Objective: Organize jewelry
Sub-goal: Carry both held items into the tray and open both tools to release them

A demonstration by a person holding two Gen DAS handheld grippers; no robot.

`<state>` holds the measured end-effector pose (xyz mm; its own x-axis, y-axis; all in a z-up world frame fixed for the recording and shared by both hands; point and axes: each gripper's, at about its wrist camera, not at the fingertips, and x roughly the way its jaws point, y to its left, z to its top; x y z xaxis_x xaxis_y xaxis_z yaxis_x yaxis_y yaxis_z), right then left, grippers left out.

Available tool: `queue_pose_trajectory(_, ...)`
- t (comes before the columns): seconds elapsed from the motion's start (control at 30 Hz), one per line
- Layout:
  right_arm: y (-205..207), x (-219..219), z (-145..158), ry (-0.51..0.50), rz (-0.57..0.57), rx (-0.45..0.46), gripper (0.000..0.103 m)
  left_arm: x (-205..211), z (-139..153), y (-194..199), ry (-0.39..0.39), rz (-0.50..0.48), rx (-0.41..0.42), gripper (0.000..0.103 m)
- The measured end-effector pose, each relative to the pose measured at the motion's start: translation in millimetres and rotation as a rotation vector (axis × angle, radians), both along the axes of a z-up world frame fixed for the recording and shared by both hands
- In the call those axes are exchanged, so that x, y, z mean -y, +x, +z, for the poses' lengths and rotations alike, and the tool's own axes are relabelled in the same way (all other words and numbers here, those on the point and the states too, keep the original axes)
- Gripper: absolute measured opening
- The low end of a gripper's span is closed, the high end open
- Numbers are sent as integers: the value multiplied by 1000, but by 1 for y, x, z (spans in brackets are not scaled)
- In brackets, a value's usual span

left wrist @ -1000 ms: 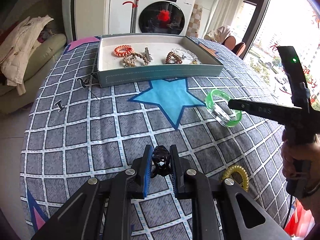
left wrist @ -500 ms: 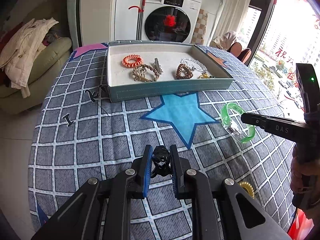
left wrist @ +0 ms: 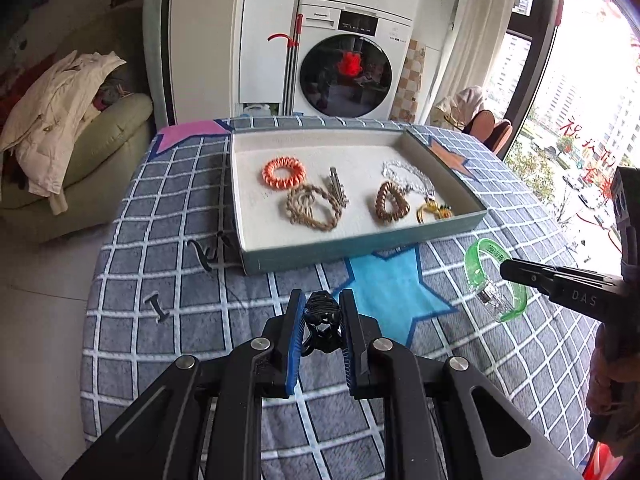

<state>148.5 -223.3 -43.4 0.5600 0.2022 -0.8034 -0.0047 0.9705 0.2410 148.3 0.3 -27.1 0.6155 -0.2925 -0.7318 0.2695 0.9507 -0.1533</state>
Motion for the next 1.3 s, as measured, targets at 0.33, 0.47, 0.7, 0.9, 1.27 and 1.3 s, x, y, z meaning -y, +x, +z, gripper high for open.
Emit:
queue_pose_trajectory(0.33,34,1,17,14,-9,31,8,2,13,37,-11,22,33,37)
queue_pose_trajectory(0.47,52,3,20,8,-19,36,8,6,16,56,0,30,45,37)
queue_pose_trajectory(0.7,86,8,17,1,-53,25,8,15,13,87,20,52,48,37)
queue_pose_trajectory(0.9,115,3,3,-20,-80,8,8,23,-1,120,44,112,19,37)
queue_pose_trajectory(1.27,150,8,-21,-77,-121,-12,8,35,-28,154,127,115,-1,37)
queue_pose_trajectory(1.3,153,8,-24,-79,-121,-17,8,35,-31,155,130,113,-4,37)
